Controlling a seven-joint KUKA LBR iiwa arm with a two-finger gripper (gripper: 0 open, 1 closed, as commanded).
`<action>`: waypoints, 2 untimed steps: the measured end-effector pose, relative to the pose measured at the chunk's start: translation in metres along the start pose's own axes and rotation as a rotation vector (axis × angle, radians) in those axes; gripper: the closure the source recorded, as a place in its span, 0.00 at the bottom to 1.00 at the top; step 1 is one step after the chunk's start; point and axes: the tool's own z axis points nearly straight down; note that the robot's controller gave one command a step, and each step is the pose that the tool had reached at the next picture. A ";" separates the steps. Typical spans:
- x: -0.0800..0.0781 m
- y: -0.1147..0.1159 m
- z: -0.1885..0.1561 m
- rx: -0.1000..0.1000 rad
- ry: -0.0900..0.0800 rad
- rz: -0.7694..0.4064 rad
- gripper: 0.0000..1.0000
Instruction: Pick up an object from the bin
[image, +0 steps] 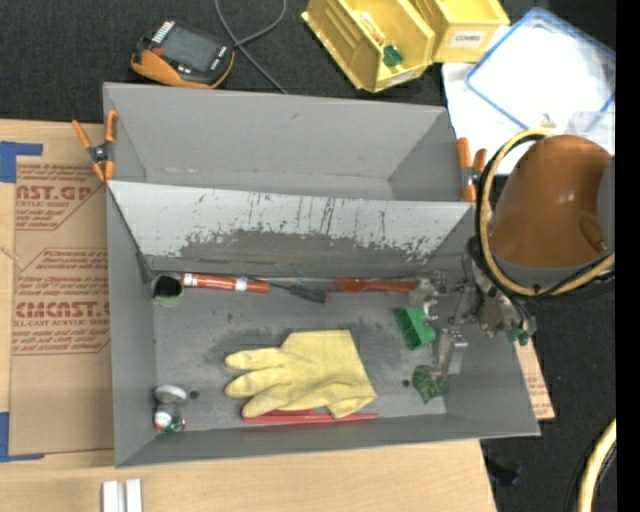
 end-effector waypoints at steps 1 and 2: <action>-0.002 0.000 -0.004 0.001 -0.008 -0.002 0.00; -0.008 0.017 0.056 0.003 -0.014 -0.247 0.00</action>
Offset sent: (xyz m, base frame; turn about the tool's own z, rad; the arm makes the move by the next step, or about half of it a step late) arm 0.0090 0.0330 -0.1185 -0.4779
